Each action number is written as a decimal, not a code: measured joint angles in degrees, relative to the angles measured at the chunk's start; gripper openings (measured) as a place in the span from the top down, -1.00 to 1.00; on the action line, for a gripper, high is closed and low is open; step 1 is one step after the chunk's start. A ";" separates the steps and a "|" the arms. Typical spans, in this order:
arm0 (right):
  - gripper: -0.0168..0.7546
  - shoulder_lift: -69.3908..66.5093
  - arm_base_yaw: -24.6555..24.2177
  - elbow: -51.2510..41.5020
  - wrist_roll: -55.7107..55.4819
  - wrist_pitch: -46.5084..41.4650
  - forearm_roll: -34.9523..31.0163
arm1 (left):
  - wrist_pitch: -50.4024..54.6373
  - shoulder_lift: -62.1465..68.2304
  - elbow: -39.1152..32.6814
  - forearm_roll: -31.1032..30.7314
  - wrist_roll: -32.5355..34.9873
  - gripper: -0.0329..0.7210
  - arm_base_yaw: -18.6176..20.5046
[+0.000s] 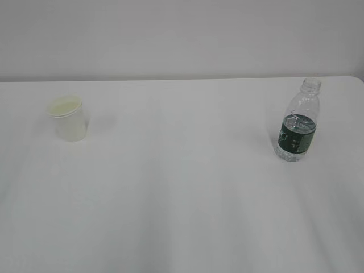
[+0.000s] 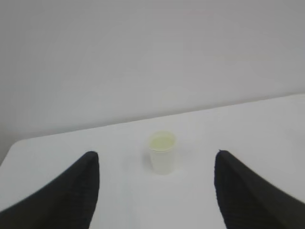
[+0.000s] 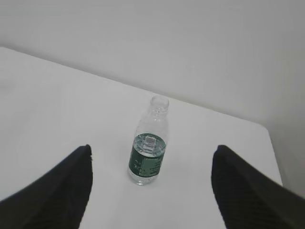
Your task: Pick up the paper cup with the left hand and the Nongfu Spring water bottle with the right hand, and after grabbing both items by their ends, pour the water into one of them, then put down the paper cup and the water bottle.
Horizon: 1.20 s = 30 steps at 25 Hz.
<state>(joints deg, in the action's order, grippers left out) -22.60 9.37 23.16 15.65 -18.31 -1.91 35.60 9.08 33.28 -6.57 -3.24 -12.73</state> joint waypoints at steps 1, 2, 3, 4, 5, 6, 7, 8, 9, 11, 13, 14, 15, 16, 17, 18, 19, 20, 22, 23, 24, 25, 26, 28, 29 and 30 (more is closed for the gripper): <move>-0.58 0.38 0.00 0.89 0.00 -1.29 0.70 | 0.87 -0.12 0.03 0.75 0.55 -0.52 0.00; -0.58 0.65 0.00 1.63 -0.49 -2.86 1.38 | 1.88 -0.23 0.03 1.32 0.81 -0.52 0.00; -0.58 0.92 0.00 2.45 -1.33 -4.44 2.33 | 3.18 -0.21 0.03 1.70 1.19 -0.52 0.00; -0.58 1.19 0.00 3.17 -2.47 -6.02 3.35 | 4.20 -0.21 0.03 1.80 1.30 -0.52 0.00; -0.58 1.49 0.00 3.55 -3.62 -7.32 4.37 | 5.05 -0.21 0.03 2.10 1.30 -0.52 0.00; -0.58 1.86 0.00 3.91 -5.07 -8.61 5.59 | 6.22 -0.21 0.13 2.18 1.42 -0.51 0.00; -0.58 2.28 0.00 4.17 -6.32 -9.97 6.79 | 7.29 -0.21 0.13 2.35 1.42 -0.51 0.00; -0.58 2.77 0.00 4.17 -7.51 -10.90 7.81 | 8.15 -0.21 0.13 2.67 1.42 -0.51 0.00; -0.58 3.28 0.00 4.17 -8.53 -11.97 8.46 | 9.09 -0.21 0.13 2.95 1.42 -0.51 0.00; -0.58 4.69 0.00 4.17 -10.88 -14.06 9.78 | 10.75 -0.21 0.26 3.57 1.52 -0.50 0.00; -0.55 6.42 0.00 4.26 -12.10 -15.64 10.52 | 12.42 -0.21 0.26 4.38 1.52 -0.50 0.00; -0.52 7.19 0.00 4.26 -12.38 -16.55 10.66 | 13.47 -0.21 0.26 4.55 1.63 -0.50 0.00; -0.49 8.15 0.00 4.26 -12.64 -17.41 10.75 | 14.46 -0.21 0.26 4.96 1.63 -0.50 0.00; -0.48 9.16 0.00 4.26 -12.70 -18.51 10.88 | 15.59 -0.21 0.26 5.06 1.63 -0.50 0.00; -0.46 10.01 0.00 4.26 -12.76 -19.73 10.91 | 16.85 -0.21 0.26 5.21 1.63 -0.50 0.00; -0.45 11.01 0.00 4.26 -12.85 -20.92 10.91 | 17.89 -0.21 0.26 5.24 1.63 -0.50 0.00; -0.45 12.01 0.00 4.26 -12.85 -21.81 11.01 | 18.83 -0.21 0.26 5.34 1.63 -0.50 0.00; -0.45 13.02 0.00 4.26 -12.85 -23.09 11.01 | 19.75 -0.24 0.26 5.45 1.63 -0.50 0.00; -0.45 14.70 0.00 4.29 -12.85 -25.60 11.01 | 21.18 -0.24 0.26 5.45 1.63 -0.50 0.00; -0.45 15.44 0.00 4.50 -12.89 -27.21 11.01 | 21.87 -0.24 0.26 5.45 1.63 -0.50 0.00; -0.45 15.89 0.00 4.63 -12.98 -28.81 11.01 | 22.73 -0.24 0.26 5.45 1.63 -0.50 0.00; -0.45 16.38 0.00 5.03 -12.98 -30.21 11.01 | 23.53 -0.24 0.26 5.45 1.63 -0.50 0.00; -0.45 16.83 0.00 5.14 -12.98 -31.09 11.01 | 24.63 -0.24 0.26 5.45 1.63 -0.50 0.00; -0.45 17.36 0.00 5.36 -12.98 -33.26 10.89 | 26.89 -0.24 0.26 5.45 1.63 -0.50 0.00; -0.45 17.44 0.00 5.36 -12.98 -34.17 10.78 | 27.68 -0.24 0.26 5.45 1.63 -0.50 0.00; -0.45 17.44 0.00 5.36 -12.98 -35.37 10.47 | 28.57 -0.24 0.26 5.45 1.63 -0.50 0.00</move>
<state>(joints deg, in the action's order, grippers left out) -5.16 9.37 28.52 2.67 -53.69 8.56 64.17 8.84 33.53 -1.13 -1.61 -12.73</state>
